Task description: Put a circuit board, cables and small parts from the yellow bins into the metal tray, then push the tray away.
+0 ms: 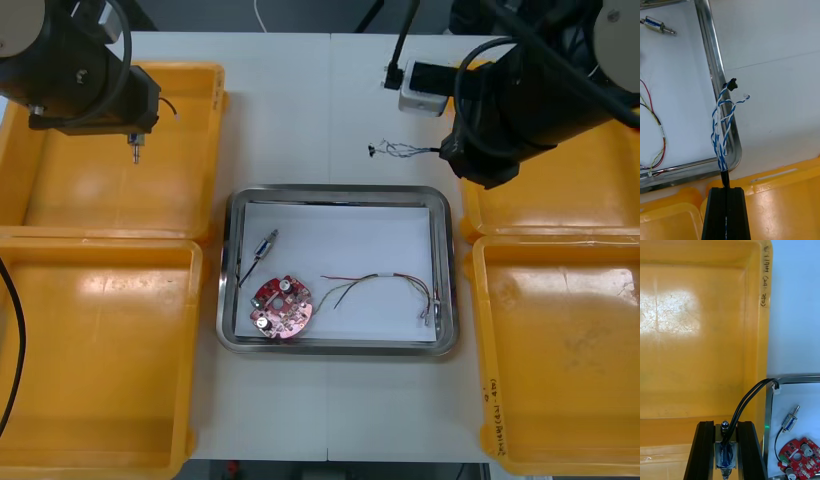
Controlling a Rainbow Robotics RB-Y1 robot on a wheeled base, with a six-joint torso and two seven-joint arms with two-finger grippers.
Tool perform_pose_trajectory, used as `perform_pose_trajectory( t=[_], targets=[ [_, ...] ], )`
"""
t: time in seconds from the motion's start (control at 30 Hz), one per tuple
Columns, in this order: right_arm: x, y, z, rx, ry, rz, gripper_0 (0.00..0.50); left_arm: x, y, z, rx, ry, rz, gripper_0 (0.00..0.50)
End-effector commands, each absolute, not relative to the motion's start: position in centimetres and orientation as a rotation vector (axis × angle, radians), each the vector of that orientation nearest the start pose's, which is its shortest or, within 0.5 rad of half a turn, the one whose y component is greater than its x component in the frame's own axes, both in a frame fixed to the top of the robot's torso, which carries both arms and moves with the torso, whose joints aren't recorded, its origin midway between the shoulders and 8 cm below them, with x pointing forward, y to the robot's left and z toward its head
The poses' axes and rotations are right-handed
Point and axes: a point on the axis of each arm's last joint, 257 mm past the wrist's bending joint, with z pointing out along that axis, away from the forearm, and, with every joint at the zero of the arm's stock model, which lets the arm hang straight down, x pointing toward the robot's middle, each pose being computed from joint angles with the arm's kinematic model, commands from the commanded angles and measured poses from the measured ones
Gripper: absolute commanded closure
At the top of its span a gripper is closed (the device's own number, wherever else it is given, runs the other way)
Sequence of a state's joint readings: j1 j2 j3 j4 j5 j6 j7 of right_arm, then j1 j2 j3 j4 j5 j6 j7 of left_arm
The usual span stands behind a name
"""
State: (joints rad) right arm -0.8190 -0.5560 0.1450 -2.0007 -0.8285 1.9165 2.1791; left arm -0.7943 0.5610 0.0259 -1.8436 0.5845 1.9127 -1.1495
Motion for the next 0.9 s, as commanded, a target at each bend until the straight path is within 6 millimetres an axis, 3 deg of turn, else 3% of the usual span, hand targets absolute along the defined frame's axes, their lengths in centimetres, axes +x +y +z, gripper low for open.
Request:
perform_pose_trajectory(
  t=[0.03,0.43,0.9],
  targets=[
    [45.1,-11.4,-9.2,-1.726,1.932,-0.208,0.5,51.4,23.7,-6.1,0.007,2.481,-0.095,0.5],
    [43.9,-9.4,-14.7,-1.842,1.981,-0.329,0.5,51.5,24.7,-6.2,-0.034,2.477,-0.069,0.5],
    [47.2,-5.7,-19.0,-1.786,1.97,-0.291,0.5,51.3,25.3,-7.1,-0.053,2.491,-0.057,0.5]
  ],
)
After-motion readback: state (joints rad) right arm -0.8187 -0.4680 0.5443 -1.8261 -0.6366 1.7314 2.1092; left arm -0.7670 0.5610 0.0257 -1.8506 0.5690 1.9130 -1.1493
